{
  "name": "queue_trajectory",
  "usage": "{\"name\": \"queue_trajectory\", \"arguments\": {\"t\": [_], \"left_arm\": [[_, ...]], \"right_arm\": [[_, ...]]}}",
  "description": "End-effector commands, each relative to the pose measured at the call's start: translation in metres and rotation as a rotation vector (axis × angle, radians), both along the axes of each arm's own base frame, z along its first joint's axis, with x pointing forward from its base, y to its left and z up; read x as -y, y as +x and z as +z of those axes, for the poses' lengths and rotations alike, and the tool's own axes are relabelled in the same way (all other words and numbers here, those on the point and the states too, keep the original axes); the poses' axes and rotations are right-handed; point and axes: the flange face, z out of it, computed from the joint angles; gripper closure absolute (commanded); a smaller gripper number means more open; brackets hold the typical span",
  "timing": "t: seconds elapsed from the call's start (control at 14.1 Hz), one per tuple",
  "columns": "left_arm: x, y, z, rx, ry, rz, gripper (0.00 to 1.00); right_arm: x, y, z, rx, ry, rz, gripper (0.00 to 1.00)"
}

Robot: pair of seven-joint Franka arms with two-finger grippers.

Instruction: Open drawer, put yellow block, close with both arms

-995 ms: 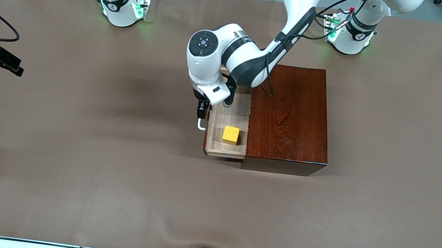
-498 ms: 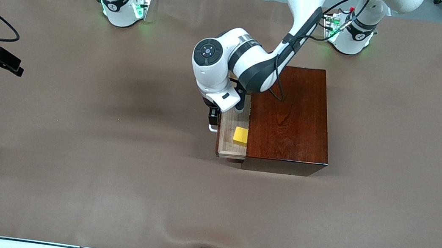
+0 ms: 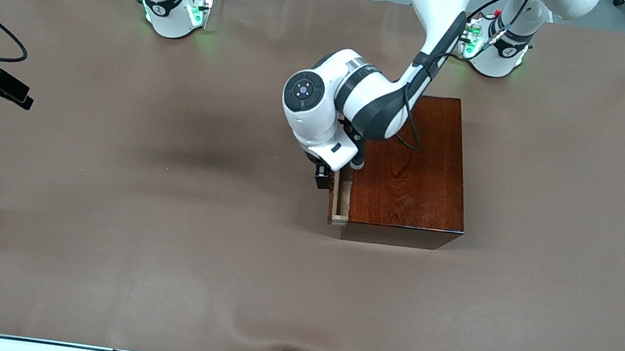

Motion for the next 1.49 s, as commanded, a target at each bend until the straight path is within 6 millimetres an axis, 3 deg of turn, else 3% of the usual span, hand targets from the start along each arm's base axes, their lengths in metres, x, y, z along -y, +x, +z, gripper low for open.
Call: {"name": "queue_trajectory", "arguments": {"t": [0.0, 0.5, 0.85, 1.0, 1.14, 1.21, 1.35, 1.42], "left_arm": [[-0.026, 0.016, 0.005, 0.02, 0.076, 0.019, 0.0], [-0.03, 0.015, 0.004, 0.006, 0.107, 0.023, 0.0], [-0.004, -0.006, 0.015, 0.022, 0.081, -0.022, 0.0], [0.007, -0.018, 0.054, 0.063, 0.04, -0.053, 0.0], [0.003, -0.019, 0.095, 0.117, 0.022, -0.069, 0.0], [-0.005, -0.016, 0.121, 0.147, 0.007, -0.075, 0.0], [-0.025, -0.008, 0.153, 0.158, -0.008, -0.143, 0.0], [-0.056, 0.014, 0.164, 0.159, -0.011, -0.126, 0.0]], "right_arm": [[0.011, -0.003, 0.006, 0.012, 0.039, -0.031, 0.0], [0.01, -0.003, 0.006, 0.014, 0.044, -0.024, 0.0], [0.009, -0.003, 0.007, 0.017, 0.041, -0.022, 0.0], [0.008, -0.003, 0.007, 0.017, 0.04, -0.021, 0.0], [0.008, -0.002, 0.007, 0.018, 0.038, -0.019, 0.0], [0.008, -0.002, 0.007, 0.018, 0.038, -0.019, 0.0], [0.008, -0.002, 0.007, 0.018, 0.038, -0.019, 0.0], [0.008, -0.002, 0.007, 0.018, 0.038, -0.019, 0.0]]}}
